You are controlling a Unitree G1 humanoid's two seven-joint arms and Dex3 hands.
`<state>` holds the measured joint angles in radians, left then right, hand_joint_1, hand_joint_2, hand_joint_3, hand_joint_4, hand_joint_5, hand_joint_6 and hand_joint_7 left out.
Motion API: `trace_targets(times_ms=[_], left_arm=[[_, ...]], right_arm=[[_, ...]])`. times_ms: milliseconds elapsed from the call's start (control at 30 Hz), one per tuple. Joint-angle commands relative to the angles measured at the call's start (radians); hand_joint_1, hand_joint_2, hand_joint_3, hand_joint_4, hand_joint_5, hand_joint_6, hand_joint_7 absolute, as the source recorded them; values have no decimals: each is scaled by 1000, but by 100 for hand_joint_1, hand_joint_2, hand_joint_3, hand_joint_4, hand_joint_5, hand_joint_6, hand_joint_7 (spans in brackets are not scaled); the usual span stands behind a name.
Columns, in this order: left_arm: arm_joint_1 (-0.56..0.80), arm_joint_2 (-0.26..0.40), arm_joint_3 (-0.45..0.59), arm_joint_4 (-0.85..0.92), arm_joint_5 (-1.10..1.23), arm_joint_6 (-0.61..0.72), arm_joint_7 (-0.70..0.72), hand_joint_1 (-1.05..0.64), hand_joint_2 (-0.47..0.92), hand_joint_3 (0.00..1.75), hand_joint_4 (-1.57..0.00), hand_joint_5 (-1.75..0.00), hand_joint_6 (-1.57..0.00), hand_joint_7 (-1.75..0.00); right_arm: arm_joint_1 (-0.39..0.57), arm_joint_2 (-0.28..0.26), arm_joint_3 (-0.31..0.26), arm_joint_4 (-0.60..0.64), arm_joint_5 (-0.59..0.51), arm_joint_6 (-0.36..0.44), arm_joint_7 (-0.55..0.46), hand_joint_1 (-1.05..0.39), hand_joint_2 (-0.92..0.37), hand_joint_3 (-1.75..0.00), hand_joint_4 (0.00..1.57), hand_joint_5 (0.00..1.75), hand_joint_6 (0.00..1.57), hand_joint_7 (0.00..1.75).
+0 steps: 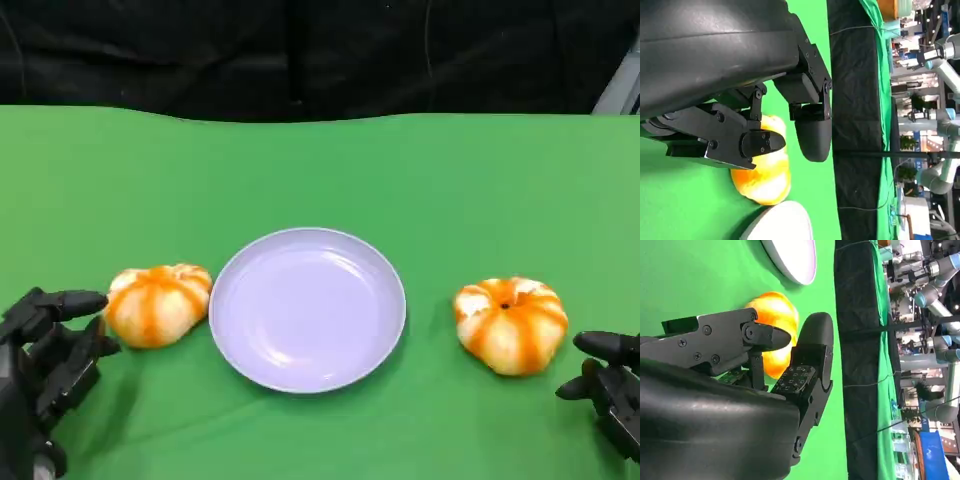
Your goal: Grasp the bread from the table and place it into the plate.
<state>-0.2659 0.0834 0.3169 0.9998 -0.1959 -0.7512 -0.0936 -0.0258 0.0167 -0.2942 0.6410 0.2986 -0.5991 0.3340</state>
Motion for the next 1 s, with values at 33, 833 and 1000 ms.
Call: trace_targets(times_ms=[33, 833, 1000], left_arm=[[-10, 13, 12, -8, -38, -3, -65, -3, 92, 20, -89, -81, -106, -26], [49, 122, -59, -73, 360, -342, 104, -50, 92, 4, -86, -7, -77, 0], [62, 190, -117, -115, 673, -323, 421, -55, 91, 2, -87, -5, -78, 0]], right_arm=[[-5, -21, -5, 5, -4, -10, -9, -5, -92, -40, 68, 132, 87, 69], [-11, -23, -3, 25, -3, -23, 1, -3, -92, -44, 67, 133, 87, 70], [-13, -24, -5, 28, 1, -24, 5, -3, -92, -43, 67, 135, 87, 72]])
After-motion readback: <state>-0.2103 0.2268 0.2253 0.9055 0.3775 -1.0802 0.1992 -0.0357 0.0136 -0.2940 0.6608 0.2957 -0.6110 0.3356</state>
